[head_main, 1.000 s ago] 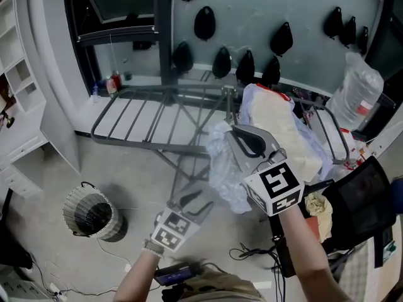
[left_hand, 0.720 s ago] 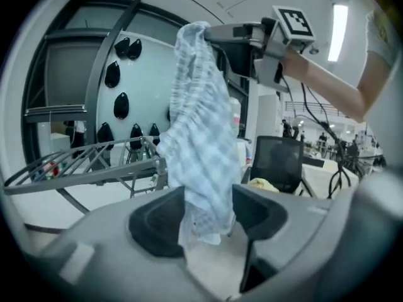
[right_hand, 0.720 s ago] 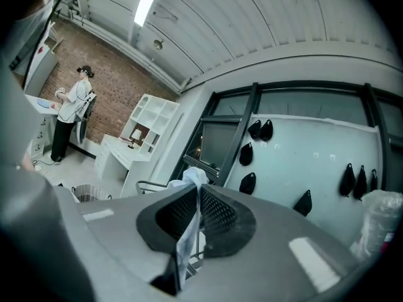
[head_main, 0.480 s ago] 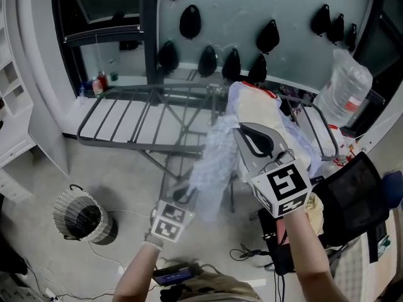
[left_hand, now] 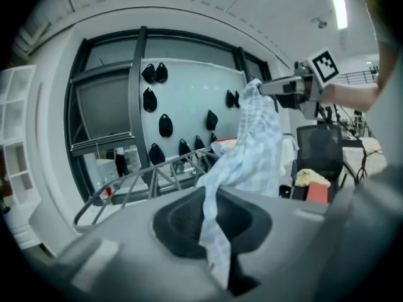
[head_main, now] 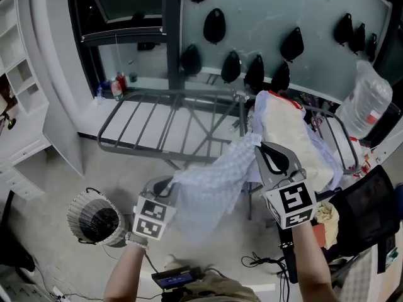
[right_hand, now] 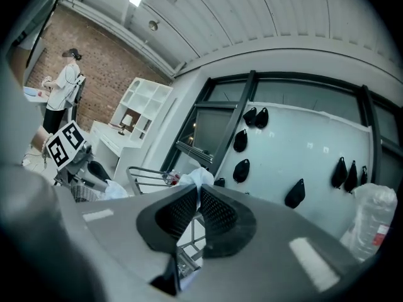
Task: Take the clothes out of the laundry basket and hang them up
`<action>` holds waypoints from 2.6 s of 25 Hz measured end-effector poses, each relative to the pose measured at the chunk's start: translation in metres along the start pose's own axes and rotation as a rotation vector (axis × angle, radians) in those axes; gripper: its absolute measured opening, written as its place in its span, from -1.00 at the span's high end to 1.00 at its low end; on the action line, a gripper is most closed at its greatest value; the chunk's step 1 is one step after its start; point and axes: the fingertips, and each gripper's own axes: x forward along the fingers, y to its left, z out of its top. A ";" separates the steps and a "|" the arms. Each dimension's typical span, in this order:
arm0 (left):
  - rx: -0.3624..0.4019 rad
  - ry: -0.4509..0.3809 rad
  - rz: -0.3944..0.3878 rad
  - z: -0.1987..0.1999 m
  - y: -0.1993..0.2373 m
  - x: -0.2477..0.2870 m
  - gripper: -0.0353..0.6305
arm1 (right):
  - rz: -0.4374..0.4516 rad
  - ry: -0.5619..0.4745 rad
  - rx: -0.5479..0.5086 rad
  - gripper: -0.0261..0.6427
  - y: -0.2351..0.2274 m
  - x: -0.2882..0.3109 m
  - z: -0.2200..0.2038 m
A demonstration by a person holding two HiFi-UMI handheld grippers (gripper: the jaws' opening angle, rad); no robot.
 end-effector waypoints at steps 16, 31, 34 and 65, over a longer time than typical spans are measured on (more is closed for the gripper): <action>0.211 -0.056 -0.014 0.066 0.176 -0.009 0.86 | -0.184 0.050 0.014 0.86 0.024 0.102 0.033; 0.196 0.016 0.039 0.094 0.291 0.117 0.86 | -0.140 0.099 0.006 0.86 -0.037 0.256 -0.004; 0.172 0.047 0.048 0.098 0.315 0.163 0.86 | -0.115 0.123 0.024 0.86 -0.060 0.298 -0.023; 0.109 0.340 0.103 0.021 0.467 0.484 0.79 | 0.075 0.472 0.072 0.86 -0.144 0.597 -0.230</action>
